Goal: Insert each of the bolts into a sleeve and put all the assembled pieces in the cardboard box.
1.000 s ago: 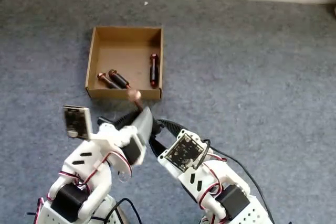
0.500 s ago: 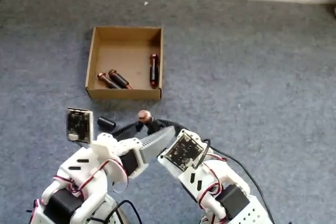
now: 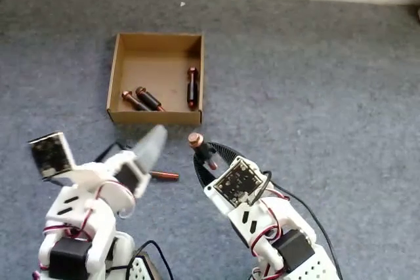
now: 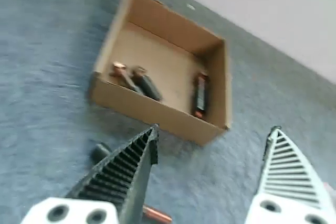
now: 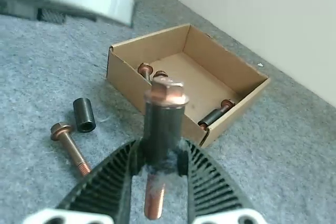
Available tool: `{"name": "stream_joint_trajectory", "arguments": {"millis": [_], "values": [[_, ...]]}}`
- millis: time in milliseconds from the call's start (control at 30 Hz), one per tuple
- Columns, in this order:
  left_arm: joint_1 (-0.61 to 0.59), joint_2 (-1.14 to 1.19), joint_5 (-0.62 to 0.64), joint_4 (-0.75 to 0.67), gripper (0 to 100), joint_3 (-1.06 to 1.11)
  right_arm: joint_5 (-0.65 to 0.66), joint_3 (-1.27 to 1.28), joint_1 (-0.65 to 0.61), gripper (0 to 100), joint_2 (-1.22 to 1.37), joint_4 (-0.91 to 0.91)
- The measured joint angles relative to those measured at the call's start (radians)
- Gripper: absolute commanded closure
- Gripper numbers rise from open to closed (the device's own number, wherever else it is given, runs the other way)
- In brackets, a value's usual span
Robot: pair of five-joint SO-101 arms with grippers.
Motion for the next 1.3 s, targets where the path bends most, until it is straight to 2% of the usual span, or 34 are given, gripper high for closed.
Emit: {"name": "stream_joint_trajectory", "arguments": {"millis": [133,200,233,333,533,900,1133,1300], "values": [[-0.152,0.002,0.0,0.0,89,0.066,0.0,0.0,0.0,99.2,0.003,0.0],[-0.186,0.002,0.0,0.0,99,0.104,0.0,-0.02,0.0,99.2,0.04,-0.034],[-0.193,0.002,0.0,0.0,100,0.121,0.0,-0.04,0.0,99.2,0.071,-0.06],[-0.203,0.002,0.0,-0.026,96,0.164,0.0,-0.112,0.0,99.2,0.218,-0.157],[-0.252,0.003,0.0,-0.071,96,0.21,0.009,-0.353,0.0,99.2,0.687,-0.377],[-0.373,0.003,0.0,-0.107,96,0.21,0.226,-0.896,0.003,99.2,1.62,-0.5],[-0.42,0.003,0.0,-0.107,96,0.21,0.241,-1.092,0.034,98.6,1.918,-0.502],[-0.42,0.003,0.0,-0.107,96,0.21,0.241,-1.122,0.063,89.4,1.959,-0.502]]}}
